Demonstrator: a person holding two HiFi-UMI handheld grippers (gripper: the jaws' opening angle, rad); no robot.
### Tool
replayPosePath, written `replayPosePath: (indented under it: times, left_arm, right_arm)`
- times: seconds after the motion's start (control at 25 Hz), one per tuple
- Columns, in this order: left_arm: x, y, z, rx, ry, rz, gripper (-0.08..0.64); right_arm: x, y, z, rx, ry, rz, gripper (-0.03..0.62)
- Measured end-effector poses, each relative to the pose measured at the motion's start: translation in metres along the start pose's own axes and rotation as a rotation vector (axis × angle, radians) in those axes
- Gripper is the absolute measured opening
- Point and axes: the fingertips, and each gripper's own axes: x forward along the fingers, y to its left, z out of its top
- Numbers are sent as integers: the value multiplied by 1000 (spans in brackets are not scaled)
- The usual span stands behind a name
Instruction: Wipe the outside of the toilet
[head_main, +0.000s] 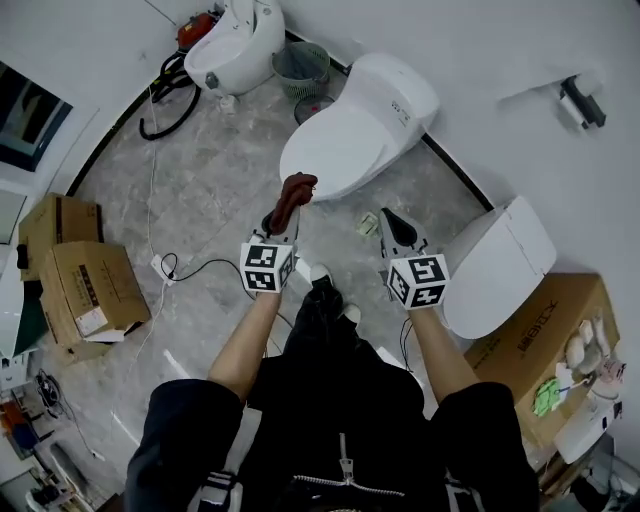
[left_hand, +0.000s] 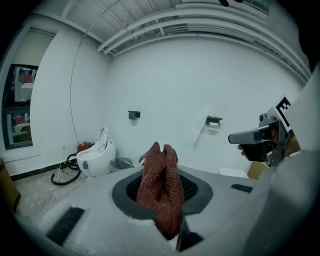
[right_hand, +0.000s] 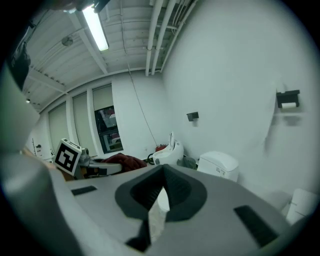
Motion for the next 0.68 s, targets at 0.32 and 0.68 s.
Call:
replayPosePath:
  times: [0.32,0.68]
  left_arm:
    - [-36,-29,56,11,-88,-13,71]
    - [-61,-50,66,24,-114,-38,71]
  right_arm:
    - [-37,8,34,-28,-84,9,2]
    - [-63,22,37,-43,-103,12,2]
